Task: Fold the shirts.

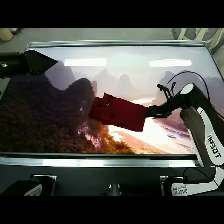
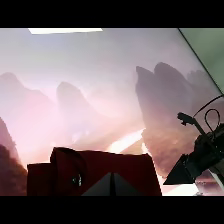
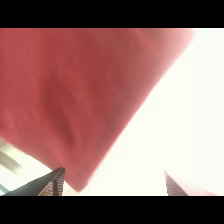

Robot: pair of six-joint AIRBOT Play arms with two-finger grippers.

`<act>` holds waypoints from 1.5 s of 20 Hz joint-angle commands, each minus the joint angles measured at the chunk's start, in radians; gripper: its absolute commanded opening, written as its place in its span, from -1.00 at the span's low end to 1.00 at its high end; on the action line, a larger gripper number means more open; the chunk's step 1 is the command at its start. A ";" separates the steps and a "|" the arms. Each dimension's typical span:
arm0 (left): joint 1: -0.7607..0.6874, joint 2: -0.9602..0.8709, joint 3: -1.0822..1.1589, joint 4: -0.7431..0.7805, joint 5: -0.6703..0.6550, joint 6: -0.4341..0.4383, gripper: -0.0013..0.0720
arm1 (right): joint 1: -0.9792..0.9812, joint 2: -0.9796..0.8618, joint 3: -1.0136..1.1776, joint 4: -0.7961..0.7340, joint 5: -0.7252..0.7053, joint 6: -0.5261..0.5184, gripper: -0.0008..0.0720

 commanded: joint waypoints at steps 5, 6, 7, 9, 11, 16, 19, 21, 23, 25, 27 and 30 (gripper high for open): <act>-0.001 0.000 -0.004 0.001 0.003 0.002 -0.91 | 0.059 -0.048 -0.134 0.263 -0.163 -0.007 0.51; -0.001 0.000 -0.004 0.001 0.003 0.002 -0.90 | 0.092 -0.054 -0.134 0.275 -0.180 -0.007 0.32; -0.002 0.000 -0.004 0.001 0.003 0.002 -0.90 | 0.115 -0.055 -0.131 0.281 -0.203 -0.019 -0.30; -0.001 0.000 -0.004 0.001 0.003 0.002 -0.90 | 0.108 -0.049 -0.080 0.318 -0.162 -0.114 -0.94; -0.001 0.000 -0.005 0.001 0.003 0.003 -0.90 | 0.052 -0.021 0.039 0.301 -0.056 -0.168 -0.94; -0.001 -0.008 -0.005 0.001 0.003 0.010 -0.90 | -0.233 0.083 0.380 0.127 0.122 -0.069 -0.94; -0.002 -0.013 -0.005 0.001 0.003 0.010 -0.90 | -0.429 0.098 0.517 0.092 0.234 -0.063 -0.94; -0.002 -0.013 -0.005 0.001 0.003 0.010 -0.90 | -0.550 0.100 0.568 0.092 0.300 -0.048 -0.94; -0.003 -0.013 -0.005 0.000 0.002 0.010 -0.90 | -0.650 0.105 0.602 0.092 0.363 -0.047 -0.94; -0.003 -0.011 -0.005 0.000 0.002 0.010 -0.90 | -0.734 0.123 0.608 0.081 0.372 -0.040 -0.94; -0.003 -0.011 -0.005 0.000 0.002 0.010 -0.90 | -0.802 0.139 0.608 0.009 0.374 -0.034 -0.94; -0.003 -0.011 -0.005 0.000 0.002 0.010 -0.90 | -0.884 0.153 0.607 -0.107 0.440 -0.008 -0.94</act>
